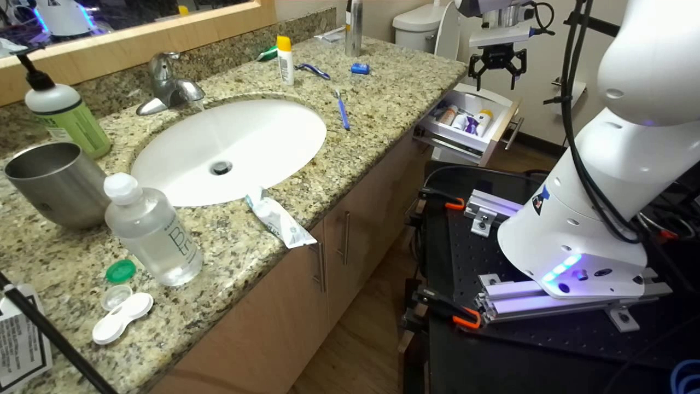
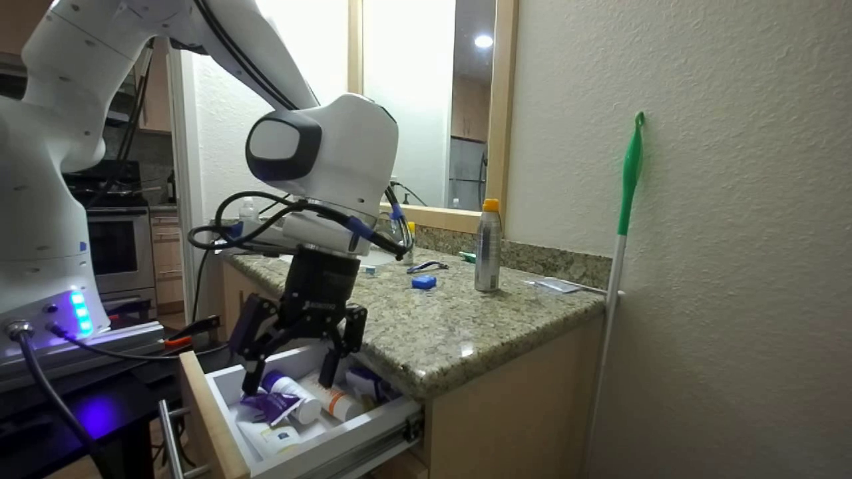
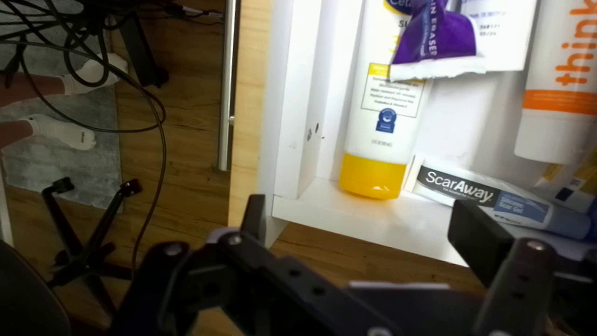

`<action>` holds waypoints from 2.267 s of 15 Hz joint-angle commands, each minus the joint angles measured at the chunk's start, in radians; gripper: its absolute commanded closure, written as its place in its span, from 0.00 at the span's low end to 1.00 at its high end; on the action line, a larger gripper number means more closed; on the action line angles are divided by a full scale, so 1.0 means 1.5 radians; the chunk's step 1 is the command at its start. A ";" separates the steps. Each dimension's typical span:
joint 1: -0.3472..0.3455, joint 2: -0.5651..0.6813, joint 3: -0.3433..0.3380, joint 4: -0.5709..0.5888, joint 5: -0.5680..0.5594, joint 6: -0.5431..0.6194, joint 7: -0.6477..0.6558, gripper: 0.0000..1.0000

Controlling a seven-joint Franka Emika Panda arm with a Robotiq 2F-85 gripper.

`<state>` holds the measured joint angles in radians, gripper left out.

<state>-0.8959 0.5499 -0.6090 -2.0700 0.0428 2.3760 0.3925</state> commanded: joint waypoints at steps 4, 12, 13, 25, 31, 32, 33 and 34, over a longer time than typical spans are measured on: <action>0.001 0.024 0.034 0.016 0.046 0.022 0.008 0.00; 0.009 0.017 0.020 0.016 0.025 0.003 0.022 0.00; 0.009 0.022 0.018 0.017 0.025 0.003 0.024 0.00; 0.014 0.105 0.023 0.062 0.025 -0.021 0.051 0.00; 0.014 0.216 0.027 0.137 0.029 -0.056 0.097 0.00; 0.014 0.231 0.028 0.148 0.032 -0.053 0.103 0.00; 0.021 0.192 0.019 0.111 0.027 -0.045 0.084 0.00; 0.022 0.198 0.019 0.121 0.027 -0.051 0.089 0.00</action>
<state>-0.8714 0.8406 -0.5713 -1.8913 0.0704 2.3014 0.5344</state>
